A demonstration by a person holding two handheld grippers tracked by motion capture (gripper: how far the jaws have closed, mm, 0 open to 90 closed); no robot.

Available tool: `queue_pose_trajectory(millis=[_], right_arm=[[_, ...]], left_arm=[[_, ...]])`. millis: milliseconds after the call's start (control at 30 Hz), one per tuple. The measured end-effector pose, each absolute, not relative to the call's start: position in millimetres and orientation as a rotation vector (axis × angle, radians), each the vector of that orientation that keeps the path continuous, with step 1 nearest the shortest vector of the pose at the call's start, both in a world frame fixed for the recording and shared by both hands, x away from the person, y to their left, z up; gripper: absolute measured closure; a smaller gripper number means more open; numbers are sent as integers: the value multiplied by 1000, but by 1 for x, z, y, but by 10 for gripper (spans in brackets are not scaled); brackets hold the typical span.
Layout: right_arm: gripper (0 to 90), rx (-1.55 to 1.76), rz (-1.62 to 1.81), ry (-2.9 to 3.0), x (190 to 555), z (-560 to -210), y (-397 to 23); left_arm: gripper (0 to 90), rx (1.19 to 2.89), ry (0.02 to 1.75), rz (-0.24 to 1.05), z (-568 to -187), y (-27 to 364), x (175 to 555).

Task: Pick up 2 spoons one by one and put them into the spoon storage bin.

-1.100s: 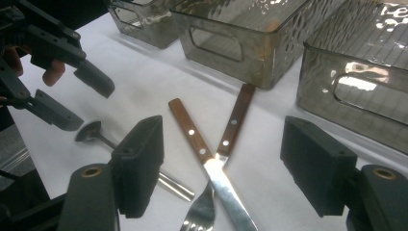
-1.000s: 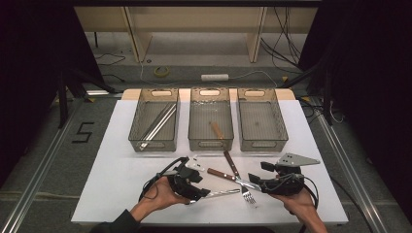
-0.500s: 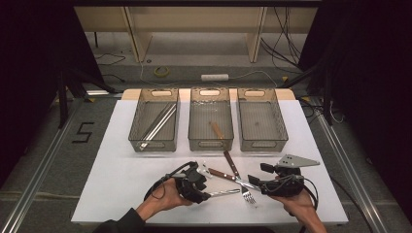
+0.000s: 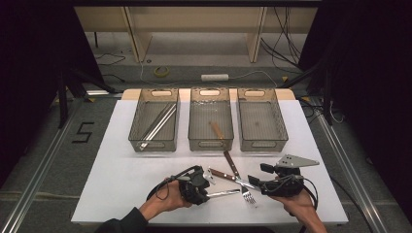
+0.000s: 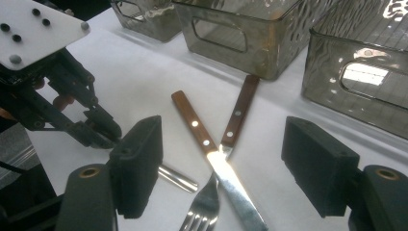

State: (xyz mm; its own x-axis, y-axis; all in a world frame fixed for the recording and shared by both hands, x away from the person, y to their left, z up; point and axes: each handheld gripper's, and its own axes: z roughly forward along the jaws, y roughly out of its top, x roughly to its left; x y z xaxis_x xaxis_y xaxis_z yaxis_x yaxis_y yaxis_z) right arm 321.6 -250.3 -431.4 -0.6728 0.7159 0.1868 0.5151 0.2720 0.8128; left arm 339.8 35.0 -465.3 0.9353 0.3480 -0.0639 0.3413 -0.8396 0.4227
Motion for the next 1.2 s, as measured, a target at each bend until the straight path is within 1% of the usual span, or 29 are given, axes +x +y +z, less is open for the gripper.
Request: queue_pose_trajectory(millis=[233, 433, 500, 900, 1200], right_arm=[[319, 1155, 1349, 2324, 322, -432, -251], [320, 1146, 1344, 2327, 321, -432, -251], [321, 1146, 1347, 2324, 322, -432, -251], [322, 1153, 1349, 2319, 322, -432, -252], [322, 1156, 1347, 2321, 322, -432, -253]], left_arm=[[856, 2668, 447, 62, -467, 35, 336], [870, 2661, 442, 42, -466, 35, 335], [890, 2678, 428, 81, -466, 35, 333], [892, 2652, 454, 83, -458, 43, 335], [892, 2589, 505, 71, -444, 58, 338]])
